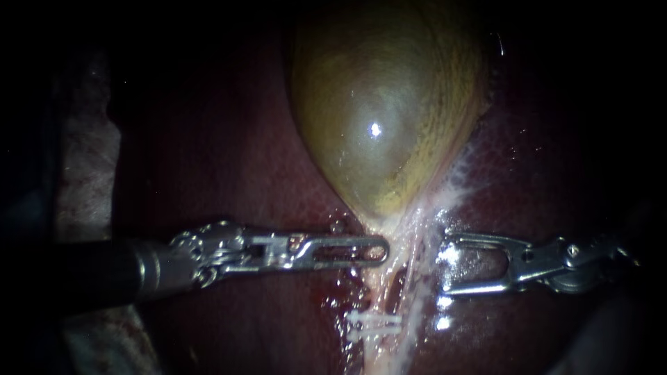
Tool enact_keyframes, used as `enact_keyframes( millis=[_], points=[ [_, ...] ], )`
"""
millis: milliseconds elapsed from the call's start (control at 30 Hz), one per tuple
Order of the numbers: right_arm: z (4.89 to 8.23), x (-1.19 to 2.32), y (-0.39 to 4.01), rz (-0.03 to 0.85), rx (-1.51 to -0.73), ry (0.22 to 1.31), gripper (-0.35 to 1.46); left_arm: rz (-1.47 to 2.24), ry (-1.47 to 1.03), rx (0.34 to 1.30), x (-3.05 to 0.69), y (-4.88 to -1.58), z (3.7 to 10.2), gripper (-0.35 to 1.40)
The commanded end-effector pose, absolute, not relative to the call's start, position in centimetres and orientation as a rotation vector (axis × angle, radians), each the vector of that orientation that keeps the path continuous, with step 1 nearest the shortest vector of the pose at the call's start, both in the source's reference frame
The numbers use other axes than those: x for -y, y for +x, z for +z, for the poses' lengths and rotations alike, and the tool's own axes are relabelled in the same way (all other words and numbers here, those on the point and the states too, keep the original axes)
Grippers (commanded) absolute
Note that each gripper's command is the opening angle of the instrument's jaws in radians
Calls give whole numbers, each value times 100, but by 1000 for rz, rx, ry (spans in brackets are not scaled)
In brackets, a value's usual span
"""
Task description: Going back second clip left tube
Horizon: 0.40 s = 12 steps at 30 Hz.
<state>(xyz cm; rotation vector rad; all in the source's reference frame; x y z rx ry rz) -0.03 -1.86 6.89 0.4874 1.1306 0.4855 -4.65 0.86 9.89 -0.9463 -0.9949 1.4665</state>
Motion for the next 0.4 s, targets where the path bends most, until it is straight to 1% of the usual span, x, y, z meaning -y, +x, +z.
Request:
enact_keyframes(
  millis=[33, 400],
  points=[
    [689, 186, -4, 485, -1131, 487, 60, 1467, -946, 995, -86, -465, 989, -35],
    [689, 186, -3, 486, -1131, 487, 60, 1467, -946, 998, -86, -465, 989, -35]
  ],
)
